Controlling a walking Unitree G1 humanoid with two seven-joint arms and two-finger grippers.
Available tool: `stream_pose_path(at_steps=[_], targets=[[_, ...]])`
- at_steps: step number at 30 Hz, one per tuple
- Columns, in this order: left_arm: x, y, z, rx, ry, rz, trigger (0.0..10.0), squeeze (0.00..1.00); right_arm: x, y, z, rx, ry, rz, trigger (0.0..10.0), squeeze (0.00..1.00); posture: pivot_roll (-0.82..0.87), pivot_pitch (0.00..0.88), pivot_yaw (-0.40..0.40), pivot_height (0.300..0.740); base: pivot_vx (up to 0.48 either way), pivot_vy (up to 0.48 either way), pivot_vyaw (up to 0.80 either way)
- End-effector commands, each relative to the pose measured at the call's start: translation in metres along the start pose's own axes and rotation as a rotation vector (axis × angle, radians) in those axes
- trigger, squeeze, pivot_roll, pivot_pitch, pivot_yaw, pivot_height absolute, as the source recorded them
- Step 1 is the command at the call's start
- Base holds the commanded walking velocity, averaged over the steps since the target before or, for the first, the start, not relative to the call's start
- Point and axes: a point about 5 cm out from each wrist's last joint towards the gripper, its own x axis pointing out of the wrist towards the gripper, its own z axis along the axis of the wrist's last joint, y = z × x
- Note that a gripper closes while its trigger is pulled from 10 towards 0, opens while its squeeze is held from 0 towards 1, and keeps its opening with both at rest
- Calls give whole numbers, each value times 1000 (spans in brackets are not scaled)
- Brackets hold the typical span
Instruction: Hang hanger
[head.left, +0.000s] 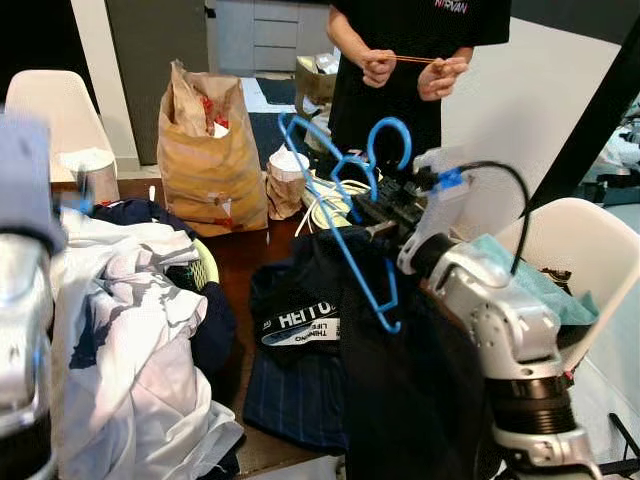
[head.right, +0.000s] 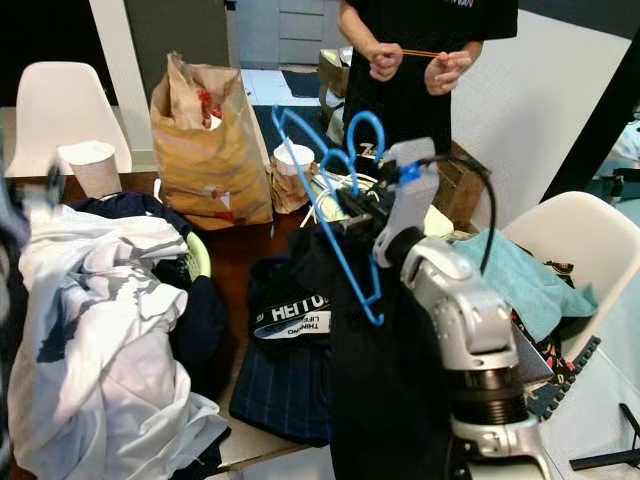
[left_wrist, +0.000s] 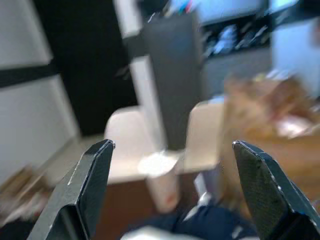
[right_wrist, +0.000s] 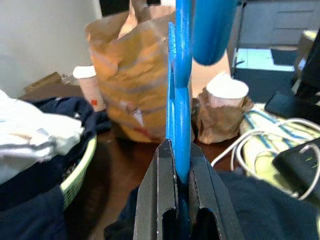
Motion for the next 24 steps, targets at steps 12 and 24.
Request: stream_pose_path(at_steps=[12,24], targets=[[-20,-26,-25,-22,88,-158,10000,0,-2,-4,0,-8,-5,-23,10000,0,45,0,-81,740,0,0,0],[-32,-41,-39,-76,166,-167,10000,0,-1,1,-5,1,-13,-25,10000,0,51,0,-58,740,0,0,0]])
